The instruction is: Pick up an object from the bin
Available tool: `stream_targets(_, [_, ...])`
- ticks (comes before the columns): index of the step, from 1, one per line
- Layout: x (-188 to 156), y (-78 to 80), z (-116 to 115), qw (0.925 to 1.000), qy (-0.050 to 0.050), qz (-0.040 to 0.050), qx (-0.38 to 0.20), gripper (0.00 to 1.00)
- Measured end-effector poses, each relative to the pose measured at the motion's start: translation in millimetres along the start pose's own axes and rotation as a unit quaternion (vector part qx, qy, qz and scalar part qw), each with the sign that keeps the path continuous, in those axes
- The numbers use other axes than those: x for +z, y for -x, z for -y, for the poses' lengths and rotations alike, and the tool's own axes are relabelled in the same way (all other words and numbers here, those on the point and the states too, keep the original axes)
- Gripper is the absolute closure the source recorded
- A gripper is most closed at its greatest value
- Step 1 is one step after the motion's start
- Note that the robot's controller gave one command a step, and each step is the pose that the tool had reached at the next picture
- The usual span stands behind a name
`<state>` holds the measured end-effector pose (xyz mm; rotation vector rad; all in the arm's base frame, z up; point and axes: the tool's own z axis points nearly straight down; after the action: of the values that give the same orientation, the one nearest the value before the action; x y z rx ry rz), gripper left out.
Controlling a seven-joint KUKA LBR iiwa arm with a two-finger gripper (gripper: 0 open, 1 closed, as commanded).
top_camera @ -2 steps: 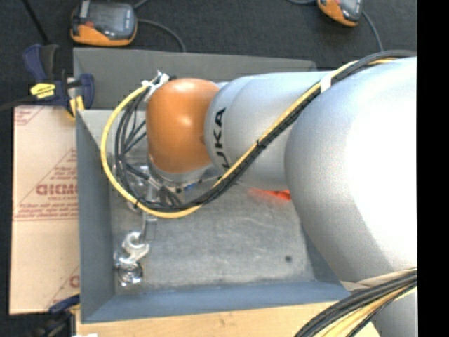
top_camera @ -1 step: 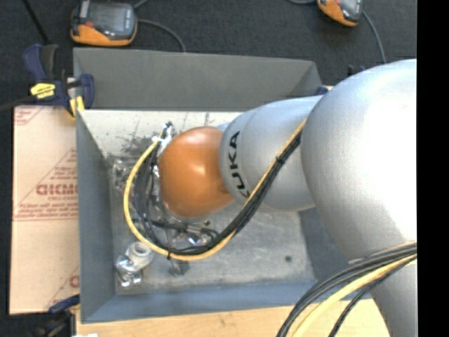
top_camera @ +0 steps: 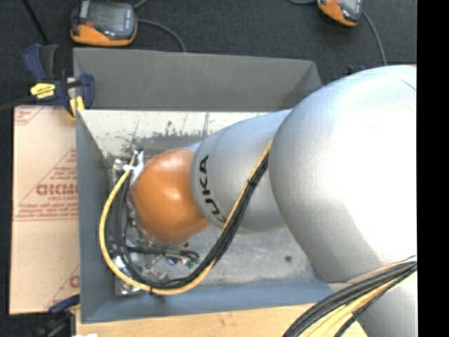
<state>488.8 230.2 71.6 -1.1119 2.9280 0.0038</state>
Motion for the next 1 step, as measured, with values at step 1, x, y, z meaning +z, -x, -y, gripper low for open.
stream_targets(1, [0.7,-1.7,2.6,1.0000,0.001,-0.0016,0.005,1.00])
